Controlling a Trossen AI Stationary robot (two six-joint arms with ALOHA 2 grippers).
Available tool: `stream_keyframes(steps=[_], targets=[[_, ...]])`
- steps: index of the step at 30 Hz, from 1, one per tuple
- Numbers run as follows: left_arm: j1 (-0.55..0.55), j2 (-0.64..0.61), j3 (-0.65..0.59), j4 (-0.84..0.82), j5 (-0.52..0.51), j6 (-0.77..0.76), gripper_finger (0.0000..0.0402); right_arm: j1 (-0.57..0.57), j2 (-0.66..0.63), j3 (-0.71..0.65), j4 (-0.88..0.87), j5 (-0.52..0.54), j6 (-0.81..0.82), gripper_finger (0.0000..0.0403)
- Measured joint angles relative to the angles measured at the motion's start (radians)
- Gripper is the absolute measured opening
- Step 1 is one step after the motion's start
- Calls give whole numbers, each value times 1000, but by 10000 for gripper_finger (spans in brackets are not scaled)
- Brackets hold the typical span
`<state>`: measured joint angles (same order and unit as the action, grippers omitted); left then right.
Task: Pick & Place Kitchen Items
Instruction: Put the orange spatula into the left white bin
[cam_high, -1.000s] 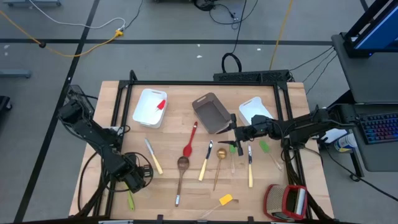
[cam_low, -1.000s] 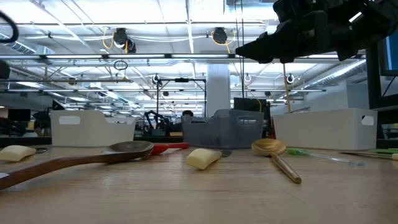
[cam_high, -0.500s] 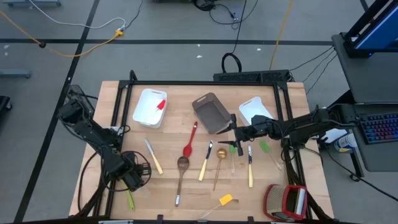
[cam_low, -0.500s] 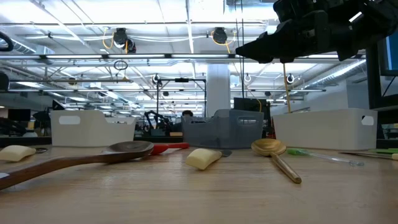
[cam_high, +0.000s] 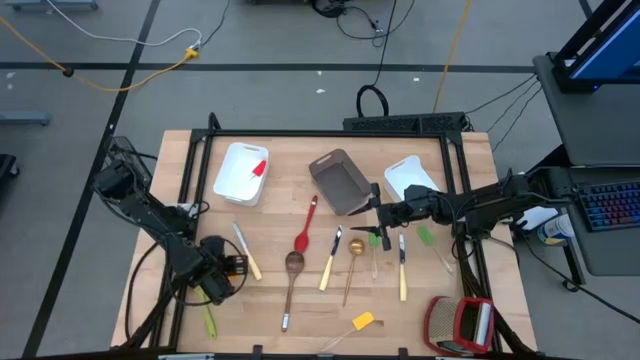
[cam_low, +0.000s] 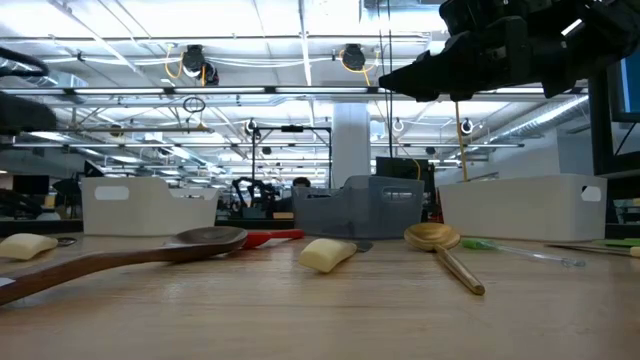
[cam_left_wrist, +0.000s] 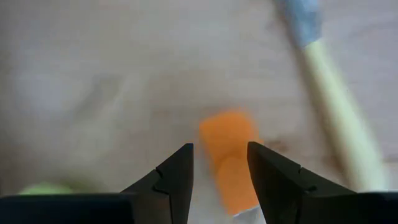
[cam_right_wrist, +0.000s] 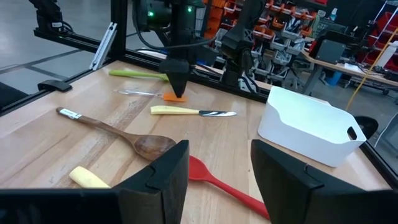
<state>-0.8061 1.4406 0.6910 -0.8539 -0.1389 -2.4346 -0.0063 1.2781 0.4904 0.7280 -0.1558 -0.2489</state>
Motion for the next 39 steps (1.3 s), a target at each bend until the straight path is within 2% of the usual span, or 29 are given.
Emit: stream_keyframes(steps=[5,7,10,12,17,24,32,39], targets=[[-2,-1,1,69,98,-39,154,0,0,0,0,1,0,164],[-3,-1,1,87,77,-38,154,0,0,0,0,1,0,164],[-2,0,1,109,-23,-35,154,0,0,0,0,1,0,164],[4,0,2,112,-41,-19,154,0,0,0,0,1,1,164],[2,0,0,86,8,59,155,0,0,0,-1,-1,1,165],[3,-6,-52,168,2,138,155,0,0,0,-5,-2,0,165],[25,-26,-57,171,13,276,155,0,0,0,-4,-2,-2,164],[76,-79,-62,159,14,362,192,0,0,0,0,-2,-2,164]])
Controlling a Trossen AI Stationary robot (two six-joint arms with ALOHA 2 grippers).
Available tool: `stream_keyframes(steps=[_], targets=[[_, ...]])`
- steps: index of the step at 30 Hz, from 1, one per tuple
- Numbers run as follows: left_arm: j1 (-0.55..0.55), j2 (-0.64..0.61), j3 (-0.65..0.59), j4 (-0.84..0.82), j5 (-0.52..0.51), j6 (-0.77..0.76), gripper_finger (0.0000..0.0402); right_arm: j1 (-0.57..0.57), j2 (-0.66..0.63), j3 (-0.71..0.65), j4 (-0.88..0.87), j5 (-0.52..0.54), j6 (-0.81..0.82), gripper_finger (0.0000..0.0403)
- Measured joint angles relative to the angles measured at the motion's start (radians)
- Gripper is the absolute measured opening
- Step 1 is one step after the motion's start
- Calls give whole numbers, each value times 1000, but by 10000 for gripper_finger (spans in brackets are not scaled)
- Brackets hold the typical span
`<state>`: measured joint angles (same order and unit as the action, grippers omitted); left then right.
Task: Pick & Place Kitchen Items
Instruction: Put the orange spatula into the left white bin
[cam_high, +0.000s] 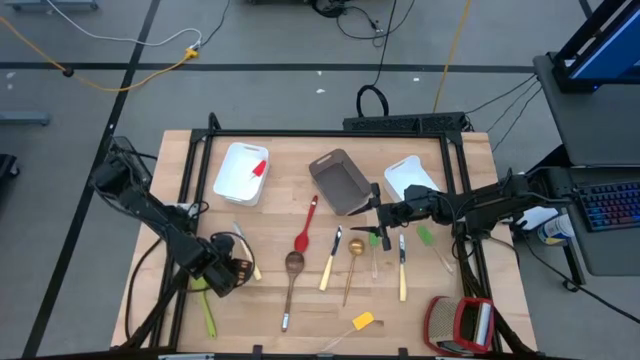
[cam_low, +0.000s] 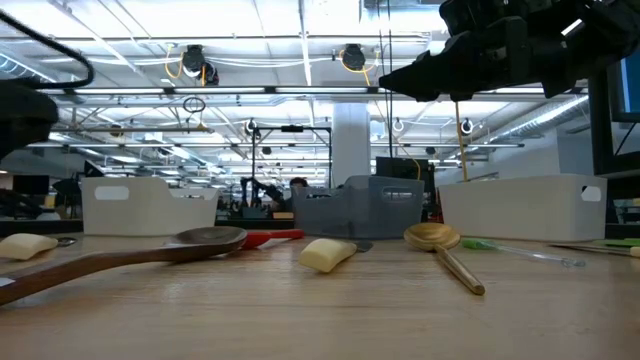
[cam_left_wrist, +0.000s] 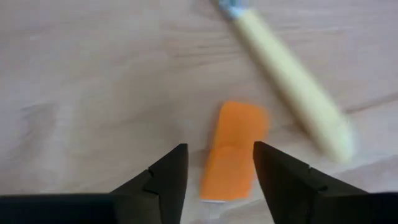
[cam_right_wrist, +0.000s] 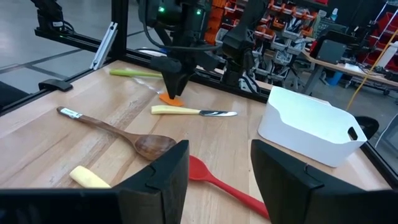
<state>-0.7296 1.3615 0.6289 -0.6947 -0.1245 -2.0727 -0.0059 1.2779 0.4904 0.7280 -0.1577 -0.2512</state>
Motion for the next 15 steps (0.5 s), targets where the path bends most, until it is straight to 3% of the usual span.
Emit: stream_keyframes(steps=[8,15], targets=[[36,-1,0,18,33,110,250,0,0,0,0,0,0,164],[33,59,5,74,27,197,258,0,0,0,-8,0,1,164]])
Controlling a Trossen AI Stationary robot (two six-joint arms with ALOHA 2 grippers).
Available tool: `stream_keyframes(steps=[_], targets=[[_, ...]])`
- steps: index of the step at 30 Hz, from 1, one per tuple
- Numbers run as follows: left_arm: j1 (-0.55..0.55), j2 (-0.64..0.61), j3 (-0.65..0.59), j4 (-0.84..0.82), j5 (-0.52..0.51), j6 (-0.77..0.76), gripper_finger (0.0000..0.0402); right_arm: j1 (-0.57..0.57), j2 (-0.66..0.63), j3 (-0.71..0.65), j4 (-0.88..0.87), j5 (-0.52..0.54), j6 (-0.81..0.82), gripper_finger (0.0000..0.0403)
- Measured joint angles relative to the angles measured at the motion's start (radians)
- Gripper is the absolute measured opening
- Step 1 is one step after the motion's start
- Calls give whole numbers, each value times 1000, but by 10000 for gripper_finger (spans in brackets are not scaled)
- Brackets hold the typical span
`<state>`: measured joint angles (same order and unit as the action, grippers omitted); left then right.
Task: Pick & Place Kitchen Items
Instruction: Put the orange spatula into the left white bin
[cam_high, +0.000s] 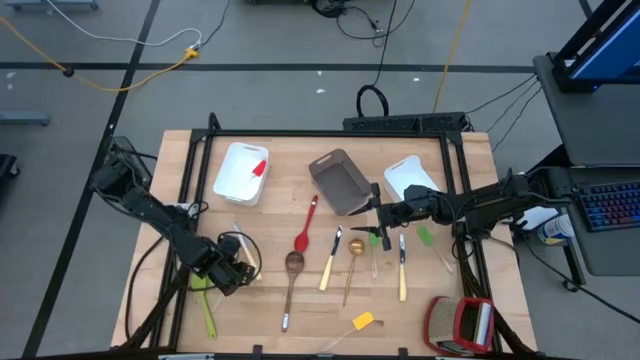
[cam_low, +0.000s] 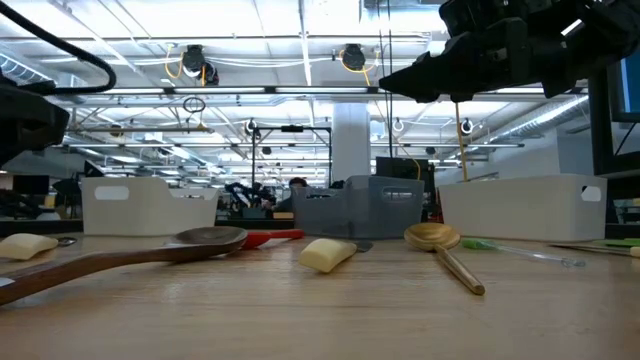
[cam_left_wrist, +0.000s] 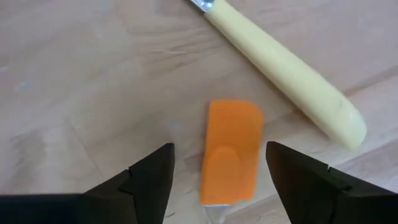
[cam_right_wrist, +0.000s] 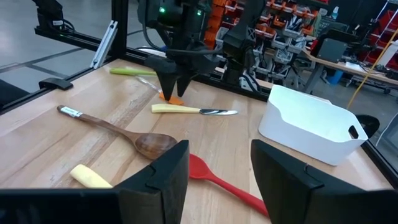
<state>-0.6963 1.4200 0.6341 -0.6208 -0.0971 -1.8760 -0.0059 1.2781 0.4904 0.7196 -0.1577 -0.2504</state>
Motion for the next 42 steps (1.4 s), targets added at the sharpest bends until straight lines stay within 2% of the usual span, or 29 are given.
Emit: stream_keyframes(steps=[7,17,21,29,32,38,42], targets=[[1,59,8,-48,65,25,227,0,0,0,0,0,0,164],[13,60,5,-76,31,73,85,0,0,0,-6,0,-1,164],[20,60,5,-82,30,61,47,0,0,0,-6,0,-1,165],[23,60,50,-172,2,57,39,0,0,0,11,0,-1,164],[34,49,70,-256,-82,57,37,0,0,0,9,0,-1,164],[86,-3,79,-330,-137,74,37,0,0,0,10,0,-1,164],[138,-63,80,-405,-137,117,37,0,0,0,13,0,-1,164]])
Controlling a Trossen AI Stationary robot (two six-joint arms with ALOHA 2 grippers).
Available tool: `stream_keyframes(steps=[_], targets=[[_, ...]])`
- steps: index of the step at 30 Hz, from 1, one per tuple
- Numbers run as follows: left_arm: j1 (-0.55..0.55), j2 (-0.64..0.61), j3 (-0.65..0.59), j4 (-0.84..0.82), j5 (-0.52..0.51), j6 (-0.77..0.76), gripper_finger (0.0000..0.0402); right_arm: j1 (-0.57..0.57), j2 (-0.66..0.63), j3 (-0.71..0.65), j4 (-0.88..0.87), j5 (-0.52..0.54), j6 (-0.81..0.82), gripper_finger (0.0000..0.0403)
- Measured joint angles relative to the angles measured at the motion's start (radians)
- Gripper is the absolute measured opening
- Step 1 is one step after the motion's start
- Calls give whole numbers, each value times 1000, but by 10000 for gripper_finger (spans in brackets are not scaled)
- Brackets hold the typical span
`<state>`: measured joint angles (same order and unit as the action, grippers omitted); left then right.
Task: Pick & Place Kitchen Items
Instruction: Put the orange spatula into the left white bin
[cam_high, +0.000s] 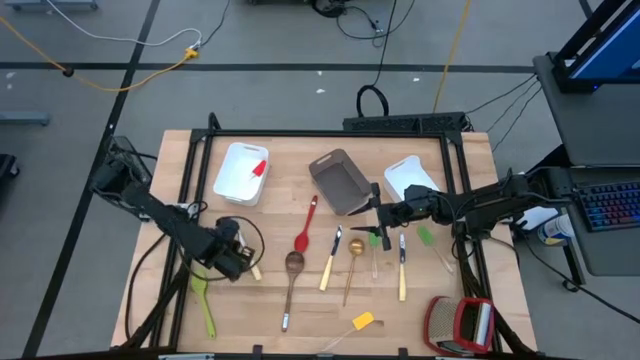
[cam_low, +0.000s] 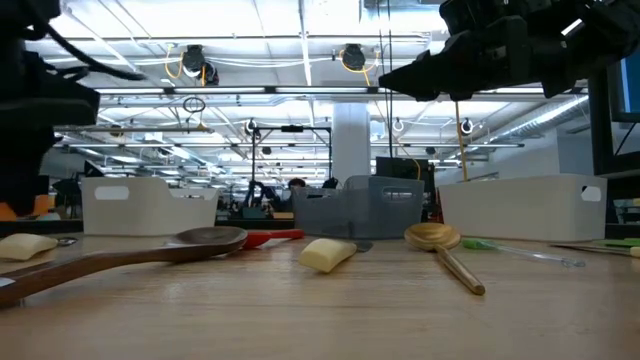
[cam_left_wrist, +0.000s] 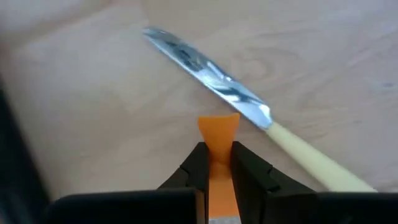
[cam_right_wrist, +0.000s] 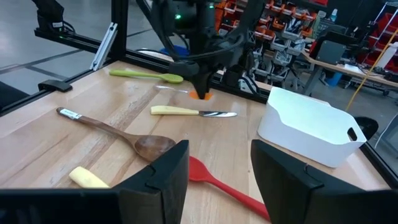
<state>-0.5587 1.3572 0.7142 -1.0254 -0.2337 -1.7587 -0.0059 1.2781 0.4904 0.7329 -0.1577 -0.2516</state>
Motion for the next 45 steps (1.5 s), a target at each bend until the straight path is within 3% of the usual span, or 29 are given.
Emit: stream_keyframes(steps=[11,17,24,32,38,45], targets=[[226,-248,2,-52,-222,355,37,0,0,0,1,0,-4,164],[374,-369,4,46,-299,639,37,0,0,0,4,0,-4,164],[540,-459,4,286,-301,1010,37,-1,0,0,6,3,-4,164],[739,-475,6,541,-298,1425,37,-1,0,0,28,3,-4,164],[896,-474,6,647,-242,1564,37,-1,0,0,27,3,3,164],[1028,-474,6,671,-221,1622,37,-1,0,0,27,3,4,164]])
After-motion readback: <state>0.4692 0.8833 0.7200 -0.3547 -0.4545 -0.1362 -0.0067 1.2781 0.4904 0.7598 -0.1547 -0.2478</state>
